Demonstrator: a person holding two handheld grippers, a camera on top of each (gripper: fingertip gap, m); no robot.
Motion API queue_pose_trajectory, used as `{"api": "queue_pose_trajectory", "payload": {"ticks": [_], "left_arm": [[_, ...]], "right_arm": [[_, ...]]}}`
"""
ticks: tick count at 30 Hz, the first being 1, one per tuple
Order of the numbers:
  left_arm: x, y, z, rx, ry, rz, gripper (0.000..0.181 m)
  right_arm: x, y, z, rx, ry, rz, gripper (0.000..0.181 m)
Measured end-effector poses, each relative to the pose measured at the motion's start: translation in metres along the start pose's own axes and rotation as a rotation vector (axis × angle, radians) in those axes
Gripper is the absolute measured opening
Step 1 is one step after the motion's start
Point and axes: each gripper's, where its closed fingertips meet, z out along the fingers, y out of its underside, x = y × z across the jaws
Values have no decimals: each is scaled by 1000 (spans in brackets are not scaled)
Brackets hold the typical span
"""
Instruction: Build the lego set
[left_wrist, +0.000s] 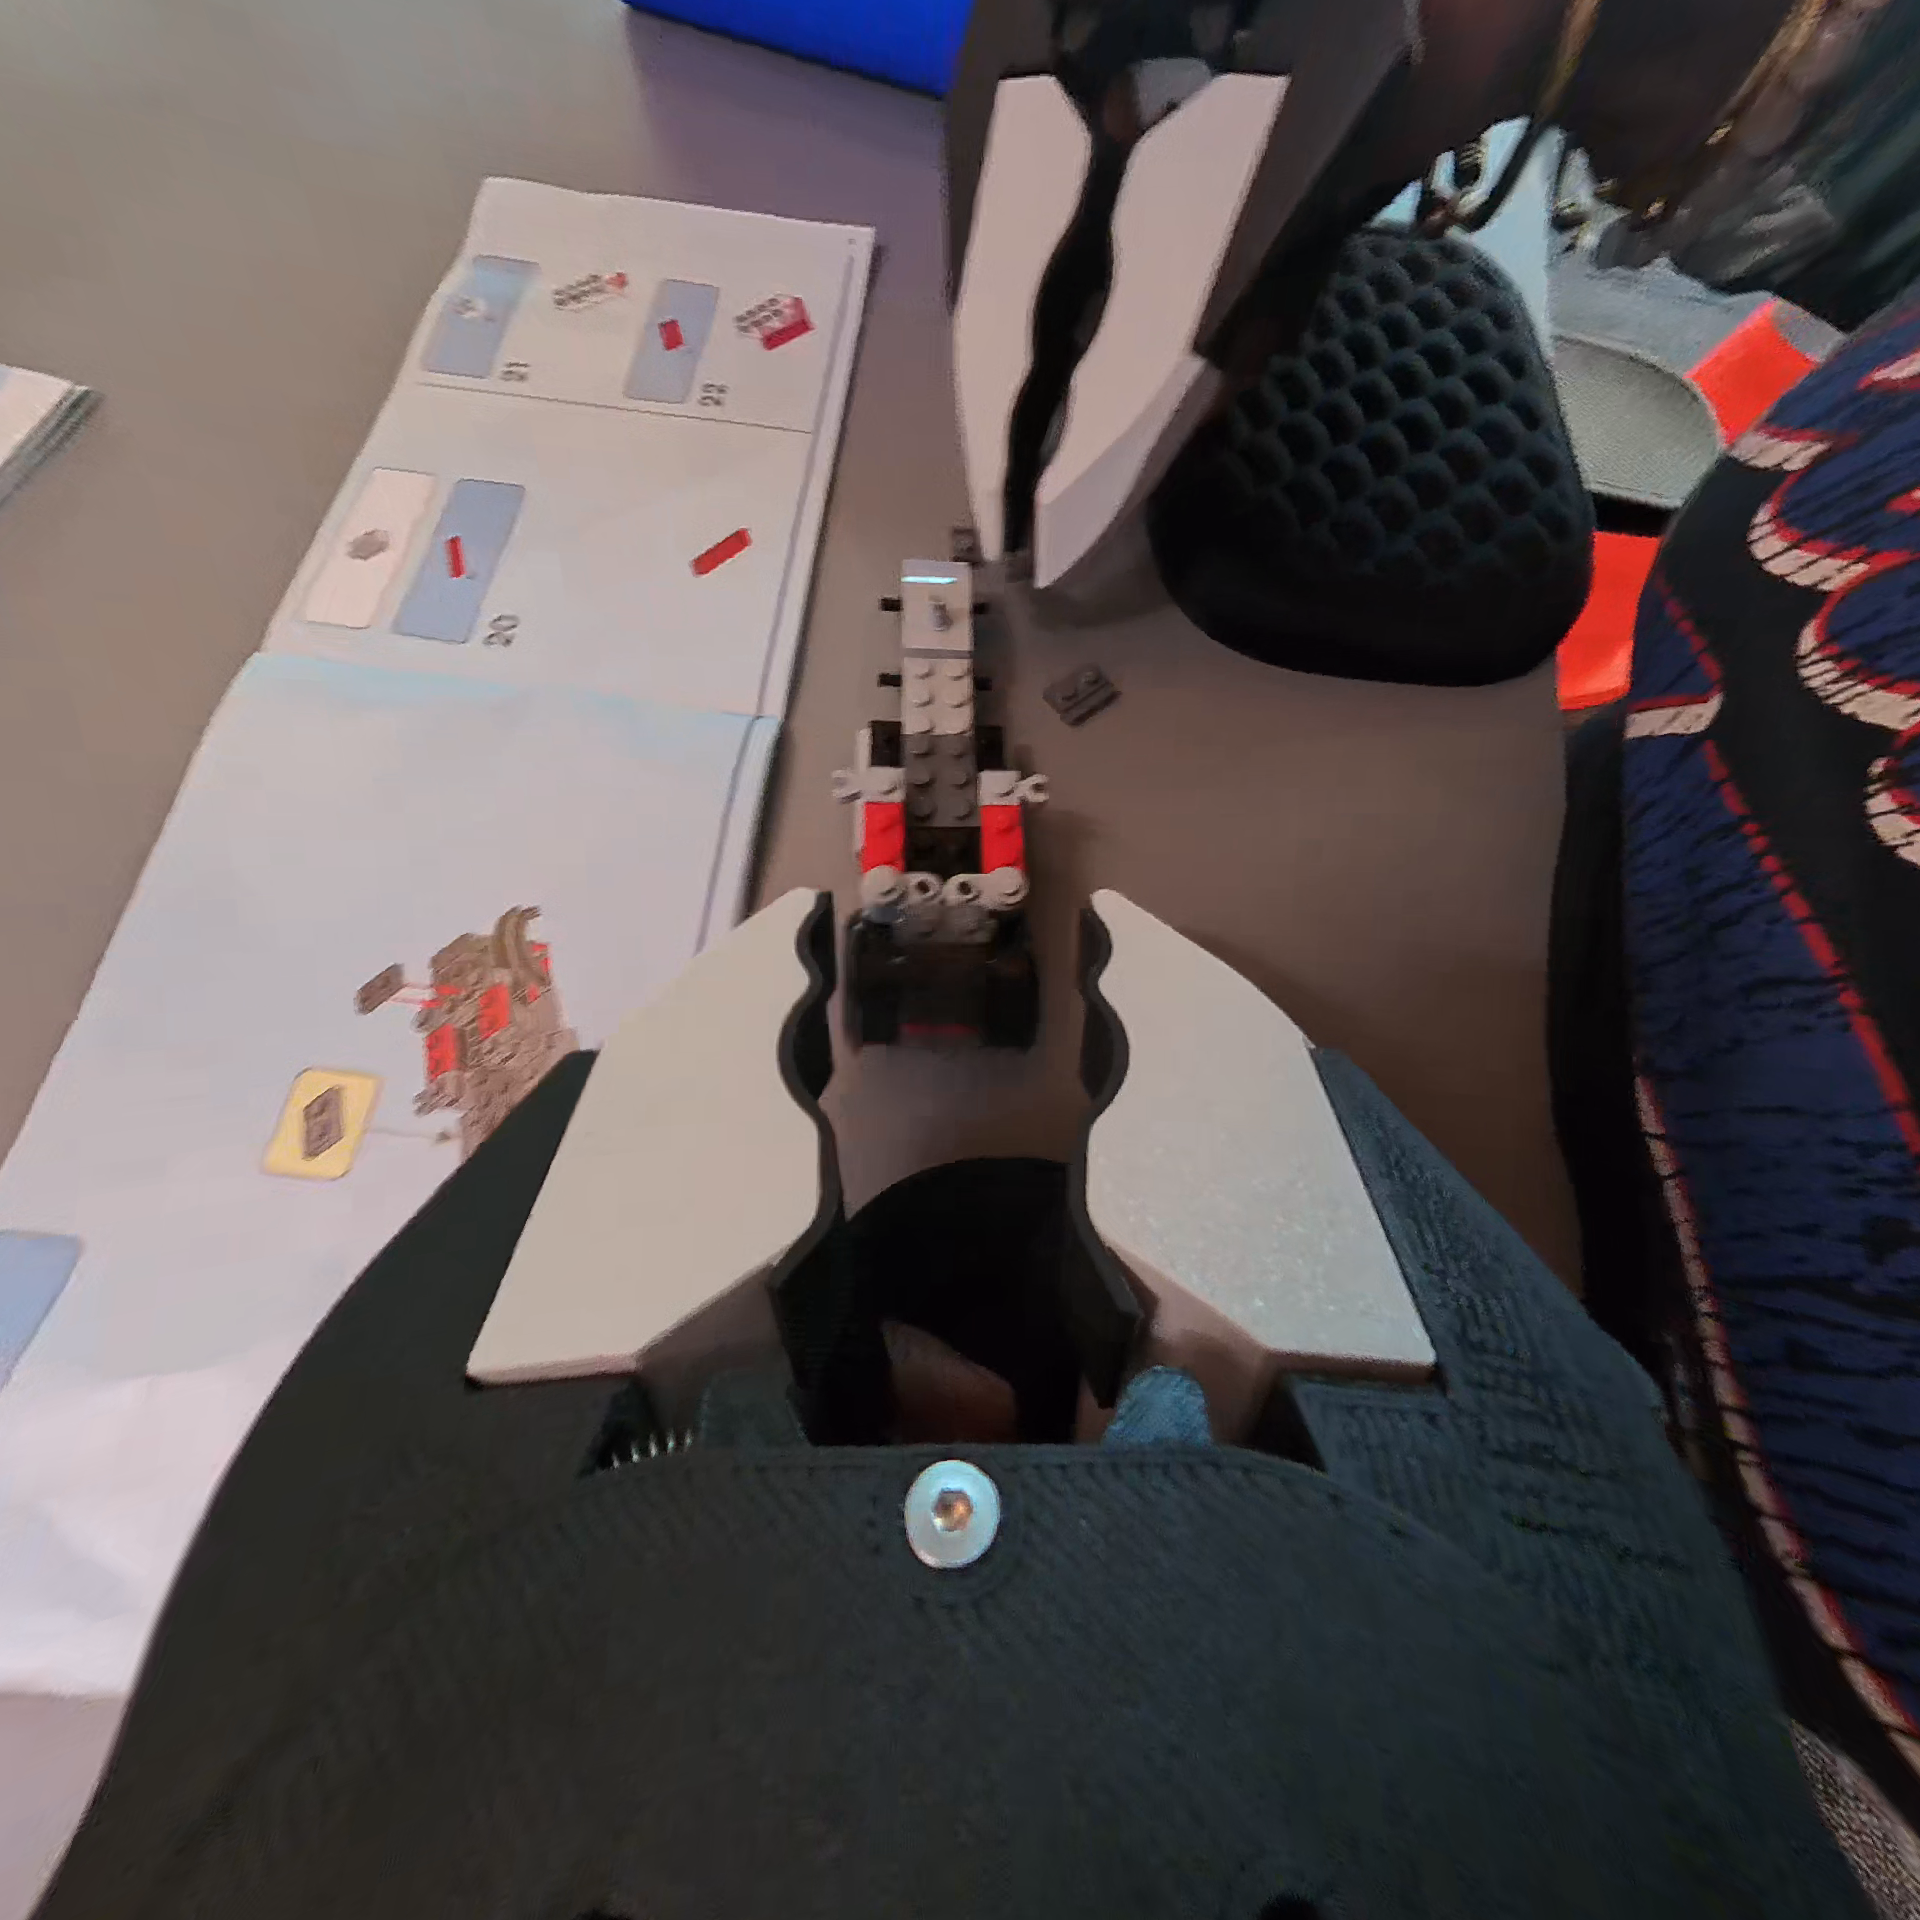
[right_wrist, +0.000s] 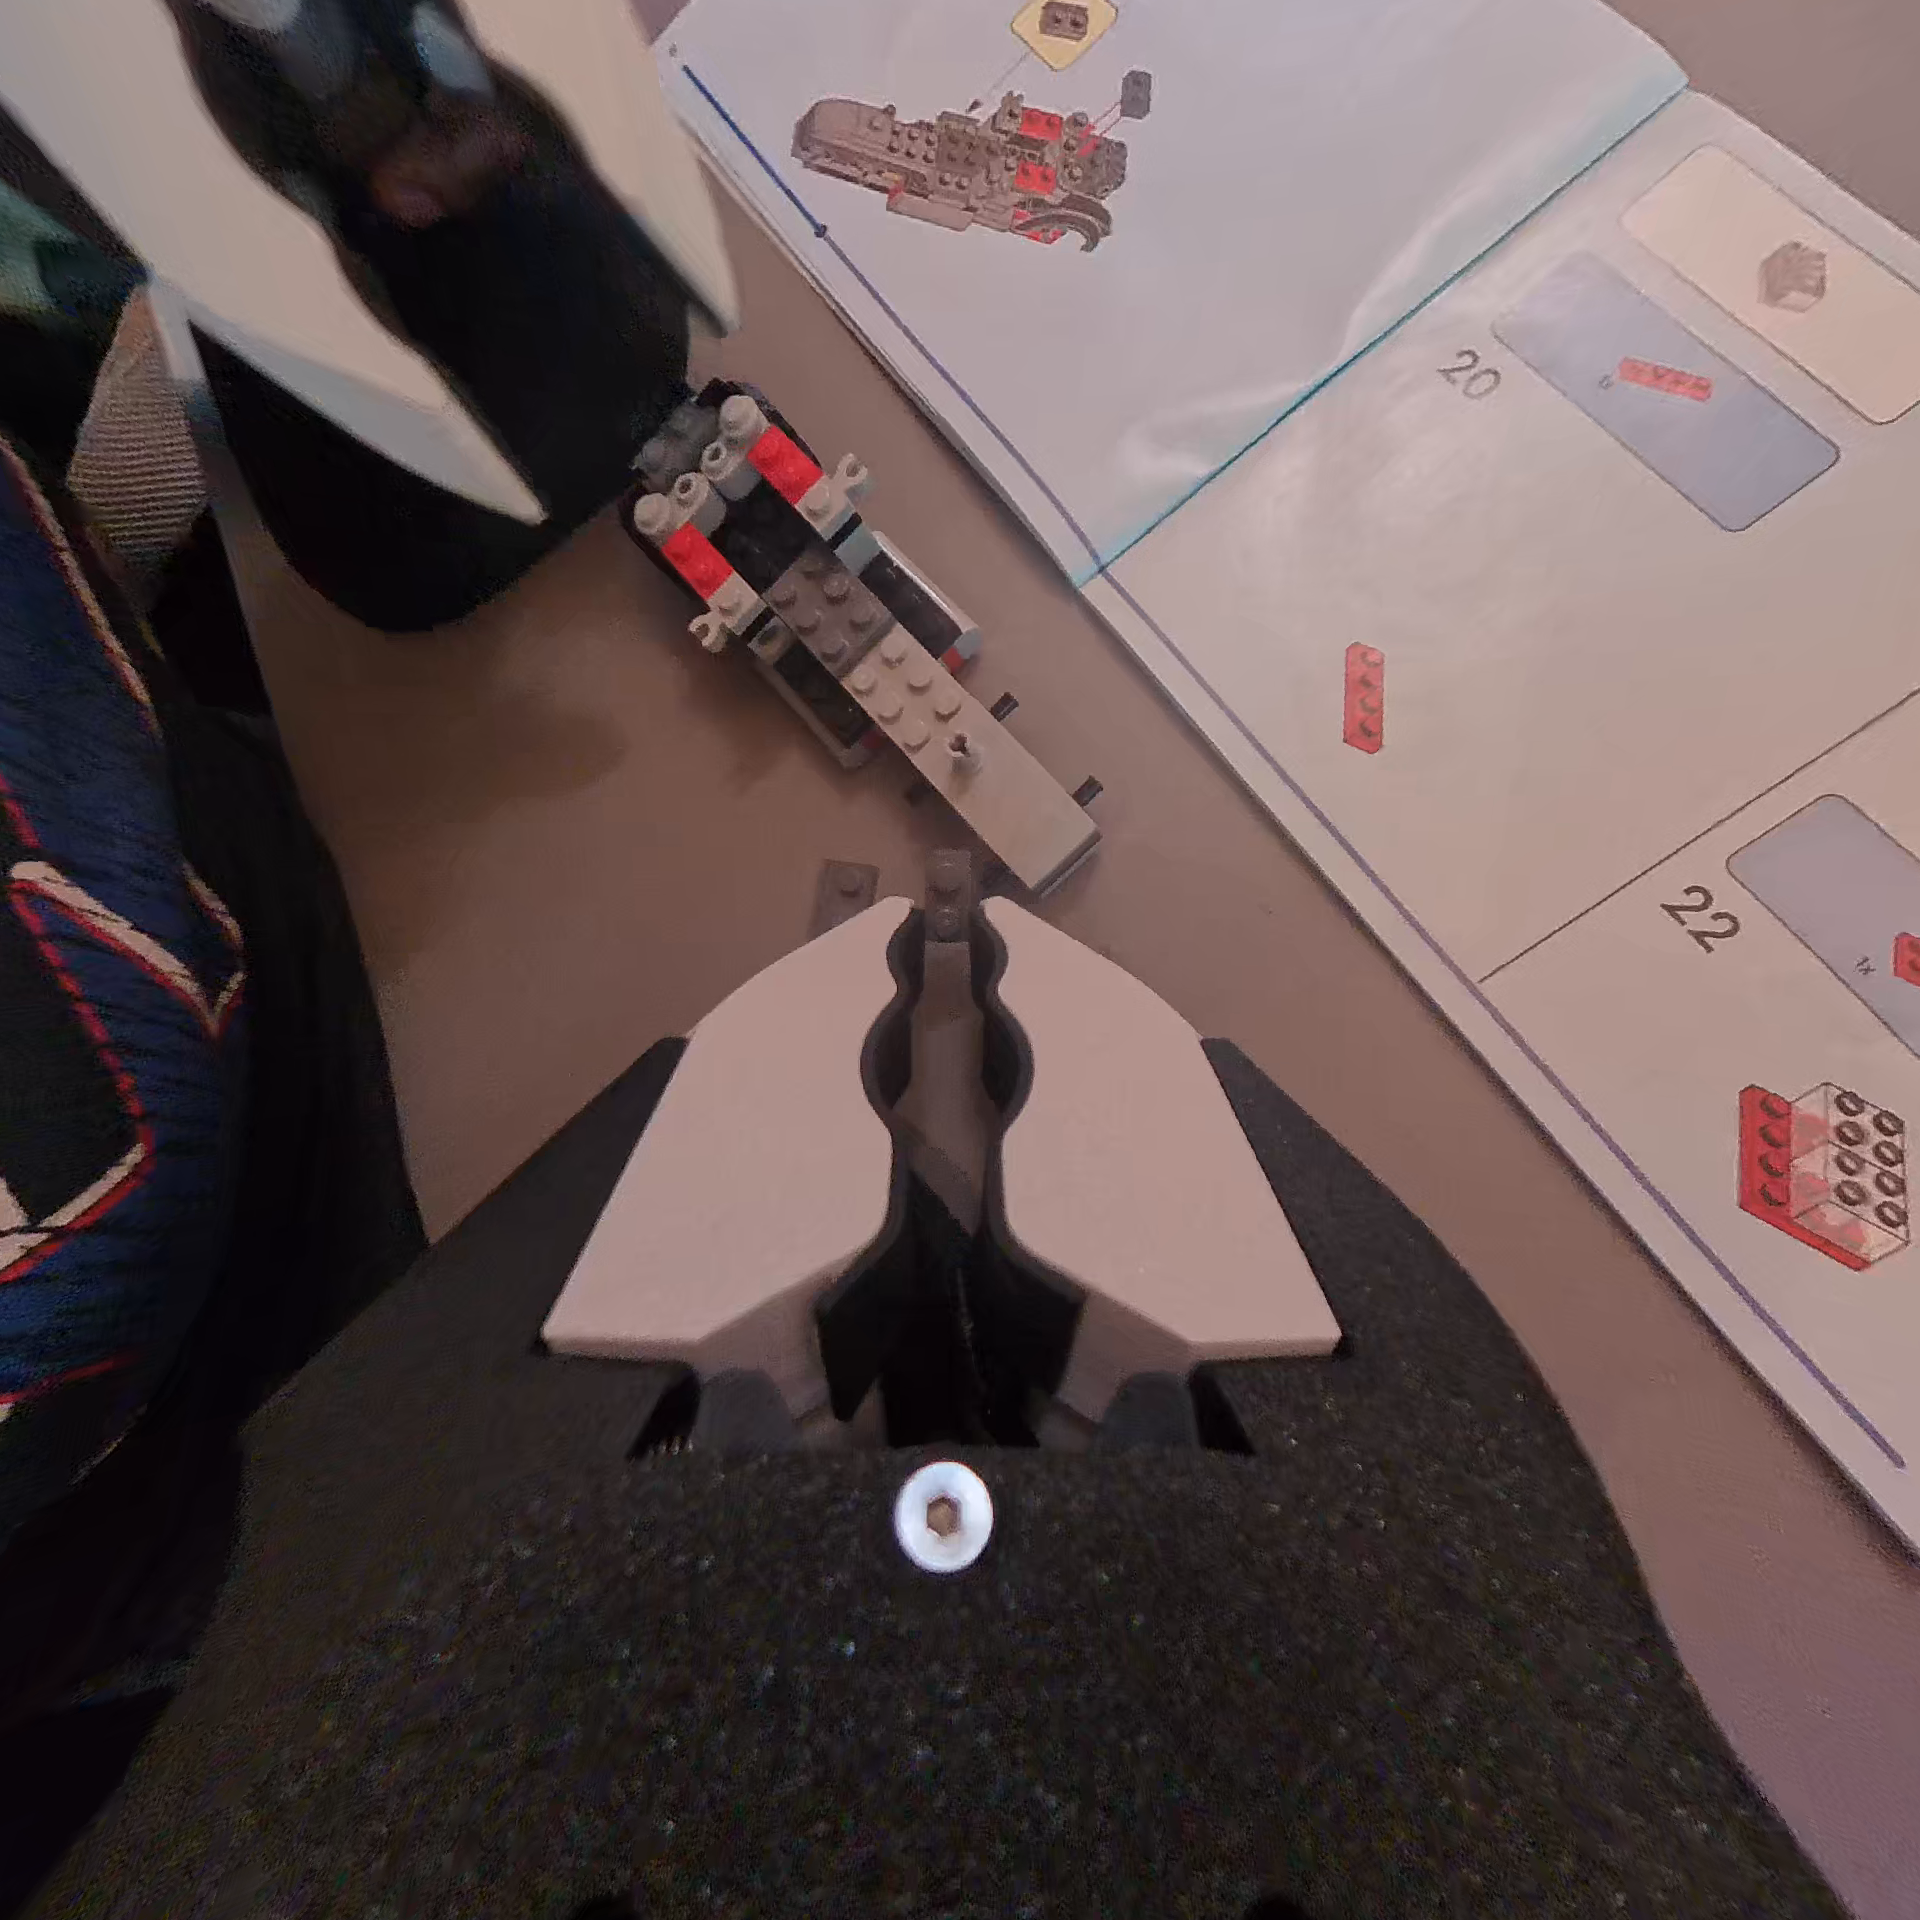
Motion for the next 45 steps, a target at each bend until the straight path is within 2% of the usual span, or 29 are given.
{"api": "queue_pose_trajectory", "payload": {"ticks": [3, 8, 12, 16, 21, 25, 28, 31, 34, 37, 45], "left_arm": [[-7, 10, -1, -52, 13, -22, 55], [13, 13, 4, -105, 136, 0, 54], [26, 11, 5, -88, 197, -23, 52], [25, 6, 2, -48, 205, -51, 47], [13, 4, 0, -18, 175, -128, 44], [16, 8, 4, -55, 170, -96, 40], [14, 6, 4, -40, 119, -45, 39], [11, -10, 0, 78, 16, 68, 39], [9, -32, -8, 228, -131, 253, 39], [8, -45, -14, 295, -239, 385, 32], [13, -52, -13, 327, -261, 456, 19]], "right_arm": [[-3, 2, 4, -20, -19, -5, 8], [5, -2, 6, 1, 14, -2, 8], [10, -3, 5, 14, 21, 2, 8], [9, -3, 1, 16, 22, 12, 8], [-17, -29, -5, 157, -44, 91, 8], [-49, -54, 4, 303, -160, 225, 8], [-59, -63, 13, 356, -183, 305, 8], [-61, -68, 18, 401, -199, 354, 8], [-64, -83, 10, 520, -316, 460, 8], [-68, -90, 4, 581, -418, 530, 8], [-77, -93, 3, 584, -493, 546, 8]]}}
